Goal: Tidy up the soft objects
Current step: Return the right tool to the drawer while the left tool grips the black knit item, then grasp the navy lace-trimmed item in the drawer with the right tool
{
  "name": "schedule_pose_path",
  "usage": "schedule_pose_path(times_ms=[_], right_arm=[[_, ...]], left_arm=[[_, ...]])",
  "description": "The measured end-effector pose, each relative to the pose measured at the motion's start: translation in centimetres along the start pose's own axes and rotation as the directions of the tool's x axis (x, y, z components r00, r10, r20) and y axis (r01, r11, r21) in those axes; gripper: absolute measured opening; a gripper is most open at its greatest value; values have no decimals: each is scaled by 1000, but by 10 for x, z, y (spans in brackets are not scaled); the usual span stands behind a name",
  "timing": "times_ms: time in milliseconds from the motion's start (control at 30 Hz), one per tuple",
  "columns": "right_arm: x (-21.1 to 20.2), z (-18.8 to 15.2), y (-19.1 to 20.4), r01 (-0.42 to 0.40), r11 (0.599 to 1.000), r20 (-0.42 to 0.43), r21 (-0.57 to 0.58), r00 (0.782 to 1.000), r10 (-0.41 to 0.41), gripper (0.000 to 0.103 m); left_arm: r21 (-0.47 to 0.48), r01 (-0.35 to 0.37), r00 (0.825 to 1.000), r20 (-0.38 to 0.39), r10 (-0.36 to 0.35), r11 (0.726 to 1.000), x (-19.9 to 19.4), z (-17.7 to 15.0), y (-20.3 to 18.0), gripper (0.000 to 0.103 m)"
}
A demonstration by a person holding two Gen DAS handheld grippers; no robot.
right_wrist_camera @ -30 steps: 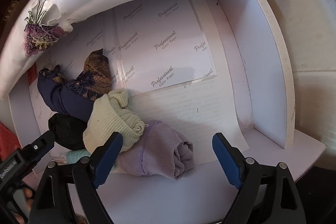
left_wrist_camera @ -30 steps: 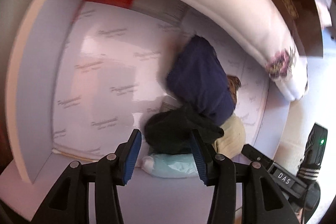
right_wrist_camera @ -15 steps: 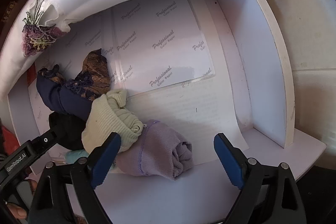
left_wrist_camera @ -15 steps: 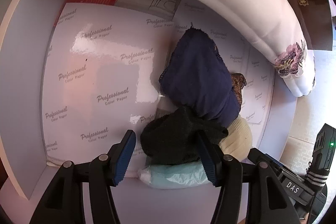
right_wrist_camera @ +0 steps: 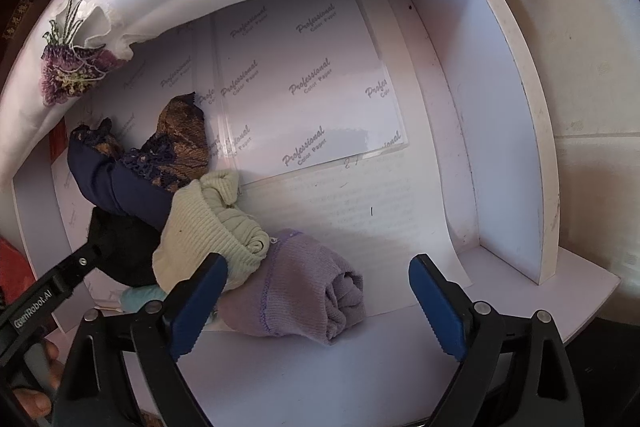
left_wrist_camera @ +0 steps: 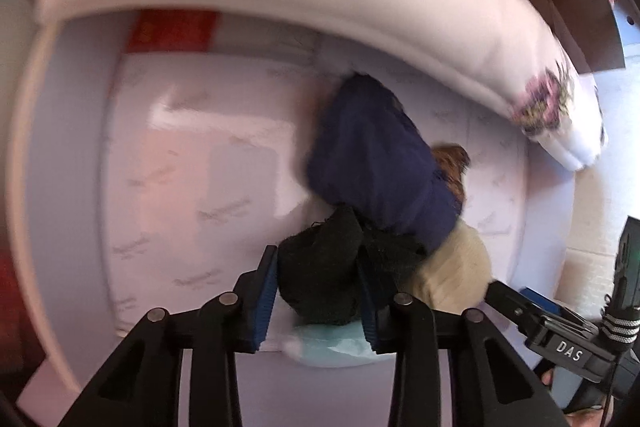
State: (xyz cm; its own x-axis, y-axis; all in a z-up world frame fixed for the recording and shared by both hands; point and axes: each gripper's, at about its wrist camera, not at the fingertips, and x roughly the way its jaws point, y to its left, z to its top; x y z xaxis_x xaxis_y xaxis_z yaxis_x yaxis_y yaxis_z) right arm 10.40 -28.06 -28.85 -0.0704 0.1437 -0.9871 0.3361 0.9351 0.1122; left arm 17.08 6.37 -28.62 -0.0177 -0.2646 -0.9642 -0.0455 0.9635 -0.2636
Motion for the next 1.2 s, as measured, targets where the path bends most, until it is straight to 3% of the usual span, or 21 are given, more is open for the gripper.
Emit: schedule_pose_path(times_ms=[133,300,367,467,533,600,733,933,1067,1133,1200], right_arm=[[0,0,2,3,1000,2,-2,1000,-3,92],[0,0,3,5,1000,0,-2,1000,-5,92],[0,0,4,5,1000,1,-4,1000,-5,92],[1,1,4,6,1000,0,-3,1000,-6,92],[1,2,5,8,1000,0,-6,1000,-8,92],[1,3,6,9,1000,0,-6,1000,-9,92],[1,3,6,10,1000,1,-6,1000,-10,92],[0,2,5,13,1000,4,-7,1000,-13,93],[1,1,5,19,1000,8,-8,1000,-19,95],[2,1,5,25,1000,10,-11,1000,-24,96],[2,1,6,27,1000,11,-12,1000,-27,96]], left_arm=[[-31,-85,995,50,86,996,-16,1,11,35],[-105,-69,997,35,73,992,-21,-3,25,38],[-149,-40,999,30,45,988,-22,-5,33,41],[-227,57,997,57,-46,972,-30,-11,51,46],[-233,85,995,69,-70,969,-32,-11,52,62],[-211,90,995,61,-79,973,-29,-9,41,72],[-130,56,998,24,-53,990,-18,-8,23,78],[-40,14,1000,-15,-14,999,-2,-11,6,78],[-10,-31,1000,6,31,999,-3,-8,1,78],[10,-30,1000,-8,30,1000,2,-8,-2,85],[47,-45,998,-33,47,998,9,-10,-9,85]])
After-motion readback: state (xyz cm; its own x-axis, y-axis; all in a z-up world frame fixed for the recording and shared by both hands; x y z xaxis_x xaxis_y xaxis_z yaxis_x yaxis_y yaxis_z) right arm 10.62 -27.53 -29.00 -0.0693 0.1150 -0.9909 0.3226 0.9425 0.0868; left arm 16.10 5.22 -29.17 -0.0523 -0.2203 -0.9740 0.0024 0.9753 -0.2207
